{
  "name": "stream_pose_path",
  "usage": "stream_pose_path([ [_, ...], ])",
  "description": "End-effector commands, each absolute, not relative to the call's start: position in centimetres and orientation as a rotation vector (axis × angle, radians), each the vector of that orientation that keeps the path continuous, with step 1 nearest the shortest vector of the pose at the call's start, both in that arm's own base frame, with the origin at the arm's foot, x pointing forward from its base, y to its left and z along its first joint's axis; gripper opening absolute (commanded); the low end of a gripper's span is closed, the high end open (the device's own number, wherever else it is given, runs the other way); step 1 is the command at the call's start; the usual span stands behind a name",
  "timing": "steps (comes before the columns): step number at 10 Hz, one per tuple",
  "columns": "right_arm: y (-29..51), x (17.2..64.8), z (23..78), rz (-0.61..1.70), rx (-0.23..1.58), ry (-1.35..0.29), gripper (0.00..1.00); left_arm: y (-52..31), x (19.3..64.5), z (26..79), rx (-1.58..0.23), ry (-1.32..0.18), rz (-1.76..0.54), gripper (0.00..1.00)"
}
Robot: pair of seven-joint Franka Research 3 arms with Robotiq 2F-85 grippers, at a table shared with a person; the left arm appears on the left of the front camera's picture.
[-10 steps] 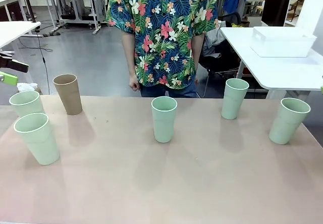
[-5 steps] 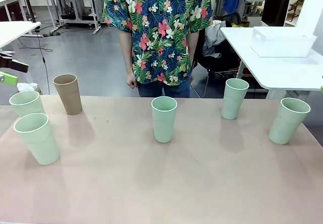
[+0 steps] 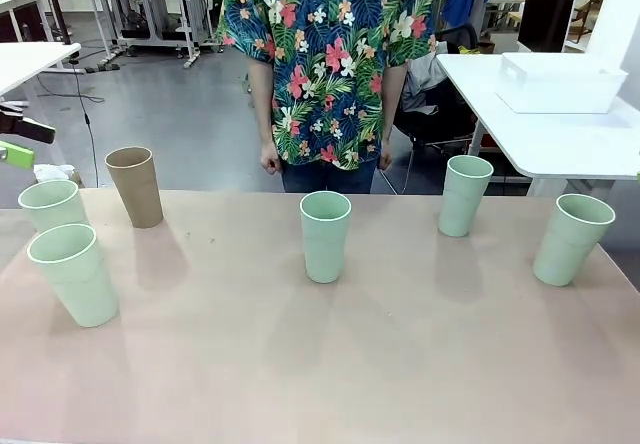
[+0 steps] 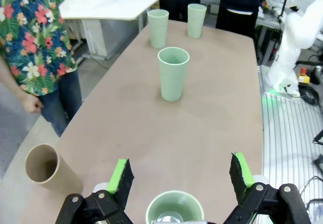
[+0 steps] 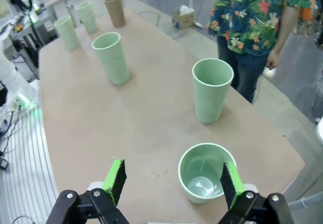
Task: Stack the cups and store them in the basket.
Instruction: Pick up two Reusable plastic cups , one in each hand.
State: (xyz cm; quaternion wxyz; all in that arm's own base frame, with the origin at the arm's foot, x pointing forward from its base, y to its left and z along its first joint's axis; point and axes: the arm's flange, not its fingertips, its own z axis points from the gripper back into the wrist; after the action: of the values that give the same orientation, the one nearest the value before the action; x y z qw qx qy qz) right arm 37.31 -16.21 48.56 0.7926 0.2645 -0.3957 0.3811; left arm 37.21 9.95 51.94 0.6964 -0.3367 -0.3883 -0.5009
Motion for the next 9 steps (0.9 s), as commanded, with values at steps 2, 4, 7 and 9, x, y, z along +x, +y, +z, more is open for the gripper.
stream_pose_path([
  [2,-22.7,40.5,47.3,0.910,0.774,-0.901,1.00,15.5,40.7,51.9,-0.865,-0.912,-1.172,1.00],
  [4,-25.7,41.5,45.5,0.952,0.831,-0.950,1.00,18.2,42.0,50.1,-0.866,-0.953,-1.242,1.00],
  [7,-28.7,42.8,41.3,0.943,0.914,-1.026,1.00,22.5,43.0,44.9,-0.886,-1.028,-1.330,1.00],
  [9,-29.9,43.4,39.0,0.924,0.936,-1.046,1.00,26.0,43.5,41.0,-0.904,-1.100,-1.253,1.00],
])
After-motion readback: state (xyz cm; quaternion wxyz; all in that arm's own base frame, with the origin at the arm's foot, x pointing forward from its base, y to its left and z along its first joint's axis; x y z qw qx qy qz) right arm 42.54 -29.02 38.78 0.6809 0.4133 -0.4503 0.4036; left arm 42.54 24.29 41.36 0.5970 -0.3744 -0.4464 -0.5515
